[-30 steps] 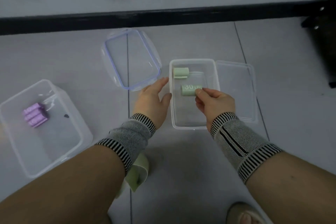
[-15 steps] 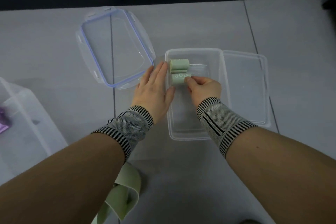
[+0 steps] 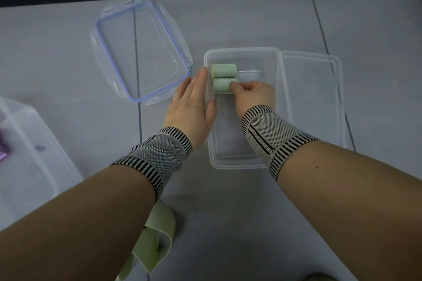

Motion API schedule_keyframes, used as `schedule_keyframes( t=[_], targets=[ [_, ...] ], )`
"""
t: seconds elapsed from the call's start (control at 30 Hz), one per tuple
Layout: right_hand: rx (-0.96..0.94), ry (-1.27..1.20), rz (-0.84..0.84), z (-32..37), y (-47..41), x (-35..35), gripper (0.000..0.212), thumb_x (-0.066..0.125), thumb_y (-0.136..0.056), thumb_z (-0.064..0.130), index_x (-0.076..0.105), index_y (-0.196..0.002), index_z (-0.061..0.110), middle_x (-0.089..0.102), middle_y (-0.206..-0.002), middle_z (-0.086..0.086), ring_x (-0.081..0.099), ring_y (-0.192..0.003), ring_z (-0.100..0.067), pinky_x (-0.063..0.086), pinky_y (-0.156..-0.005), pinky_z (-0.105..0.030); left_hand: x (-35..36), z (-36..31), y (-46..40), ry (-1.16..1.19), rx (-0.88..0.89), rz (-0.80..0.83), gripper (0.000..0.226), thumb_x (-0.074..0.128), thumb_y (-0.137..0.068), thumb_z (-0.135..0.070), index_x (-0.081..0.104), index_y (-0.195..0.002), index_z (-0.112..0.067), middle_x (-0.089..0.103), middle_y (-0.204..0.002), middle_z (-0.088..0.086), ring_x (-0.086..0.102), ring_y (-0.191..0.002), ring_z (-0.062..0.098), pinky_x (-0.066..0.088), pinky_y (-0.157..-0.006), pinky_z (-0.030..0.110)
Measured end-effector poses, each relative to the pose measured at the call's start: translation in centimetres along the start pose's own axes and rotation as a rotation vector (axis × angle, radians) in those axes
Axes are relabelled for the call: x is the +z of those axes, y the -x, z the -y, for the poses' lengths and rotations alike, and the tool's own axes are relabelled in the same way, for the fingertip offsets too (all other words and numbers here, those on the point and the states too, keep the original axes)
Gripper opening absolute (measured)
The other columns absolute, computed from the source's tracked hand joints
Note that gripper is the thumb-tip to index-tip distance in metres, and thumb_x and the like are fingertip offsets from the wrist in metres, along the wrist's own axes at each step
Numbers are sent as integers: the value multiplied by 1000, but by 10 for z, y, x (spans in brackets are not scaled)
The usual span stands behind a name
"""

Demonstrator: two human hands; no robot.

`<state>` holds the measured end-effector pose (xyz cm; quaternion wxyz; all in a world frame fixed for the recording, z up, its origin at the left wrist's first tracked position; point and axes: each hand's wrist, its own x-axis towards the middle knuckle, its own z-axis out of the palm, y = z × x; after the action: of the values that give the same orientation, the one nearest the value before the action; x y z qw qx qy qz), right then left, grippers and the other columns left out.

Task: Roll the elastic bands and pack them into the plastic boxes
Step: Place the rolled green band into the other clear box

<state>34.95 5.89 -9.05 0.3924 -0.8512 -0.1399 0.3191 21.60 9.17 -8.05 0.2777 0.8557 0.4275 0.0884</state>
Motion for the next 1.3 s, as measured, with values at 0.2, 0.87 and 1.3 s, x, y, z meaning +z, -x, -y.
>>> schedule_keyframes(
  t=[0.2, 0.87, 1.3],
  targets=[
    [-13, 24, 17, -4, -3, -4, 23, 68, -84, 33, 73, -92, 12, 71, -82, -3, 66, -75, -18, 52, -72, -26, -2, -1, 1, 14, 25, -23, 60, 43, -96, -18, 15, -148, -8, 25, -154, 6, 17, -140, 18, 10, -118, 29],
    [-58, 111, -18, 4, 2, 8, 32, 58, -91, 32, 61, -118, 15, 66, -110, -1, 63, -99, -16, 42, -76, -22, 1, 1, 1, 61, 11, -14, 62, 41, -94, -23, 17, -148, -9, 34, -149, 9, 27, -138, 27, 16, -116, 33],
    [-219, 230, 84, 0, -3, 15, 25, 45, -97, 23, 64, -112, 23, 67, -98, -3, 63, -85, -18, 54, -80, -33, 3, 1, 1, 97, -9, -6, 65, 36, -90, -31, 15, -149, -12, 38, -146, 12, 28, -137, 25, 18, -116, 35]
  ],
)
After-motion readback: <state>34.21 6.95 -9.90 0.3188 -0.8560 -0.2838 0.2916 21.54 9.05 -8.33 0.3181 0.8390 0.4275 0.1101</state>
